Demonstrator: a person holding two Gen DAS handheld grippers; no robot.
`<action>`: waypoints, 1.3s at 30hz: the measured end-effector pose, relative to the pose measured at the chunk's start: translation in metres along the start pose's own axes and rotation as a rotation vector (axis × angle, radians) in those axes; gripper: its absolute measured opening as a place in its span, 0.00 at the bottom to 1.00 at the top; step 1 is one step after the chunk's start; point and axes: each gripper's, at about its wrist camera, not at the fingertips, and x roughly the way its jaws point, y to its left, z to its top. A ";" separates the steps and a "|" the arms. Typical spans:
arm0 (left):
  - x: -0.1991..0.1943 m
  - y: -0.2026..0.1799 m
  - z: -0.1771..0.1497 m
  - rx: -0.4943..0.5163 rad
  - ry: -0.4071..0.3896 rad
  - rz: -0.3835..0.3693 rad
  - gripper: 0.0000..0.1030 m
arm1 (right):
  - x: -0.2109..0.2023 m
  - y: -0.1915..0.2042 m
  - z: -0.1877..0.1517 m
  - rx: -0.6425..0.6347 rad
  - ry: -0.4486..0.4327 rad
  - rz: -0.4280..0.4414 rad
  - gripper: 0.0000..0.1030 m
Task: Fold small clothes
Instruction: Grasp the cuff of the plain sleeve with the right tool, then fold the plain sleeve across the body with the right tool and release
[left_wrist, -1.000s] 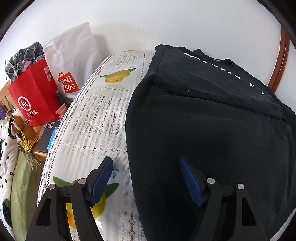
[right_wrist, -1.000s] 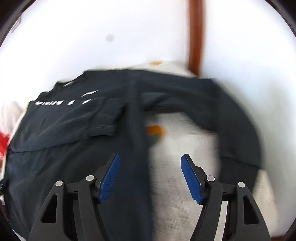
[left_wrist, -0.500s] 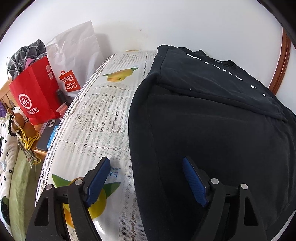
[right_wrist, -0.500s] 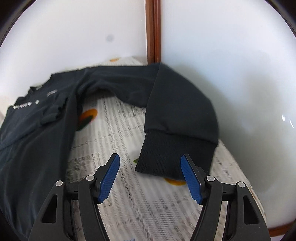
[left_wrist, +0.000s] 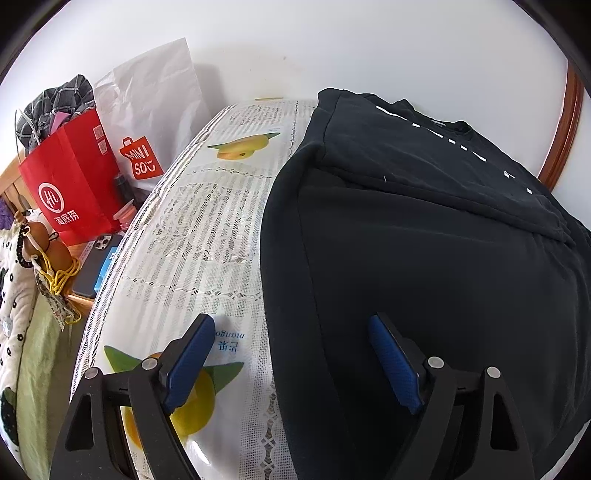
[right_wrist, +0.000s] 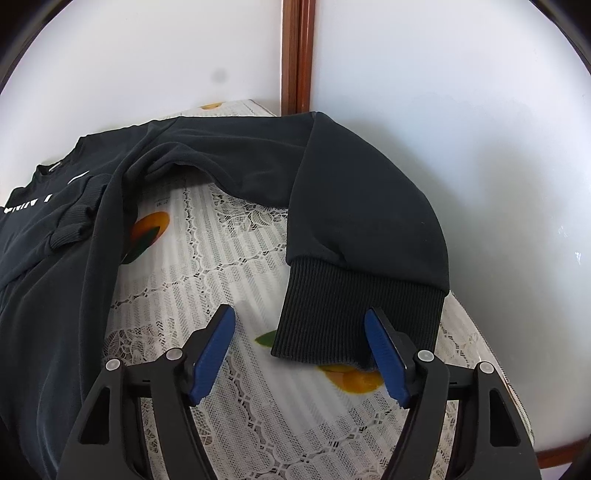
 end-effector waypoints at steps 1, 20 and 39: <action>0.000 0.000 0.000 0.000 0.000 0.000 0.82 | 0.001 0.001 0.000 0.004 -0.001 -0.003 0.65; 0.001 0.000 0.001 -0.004 0.001 -0.007 0.83 | -0.031 0.001 0.001 0.031 -0.042 -0.117 0.10; 0.000 -0.001 0.000 -0.007 0.000 -0.013 0.84 | -0.176 0.274 0.078 -0.277 -0.231 0.340 0.10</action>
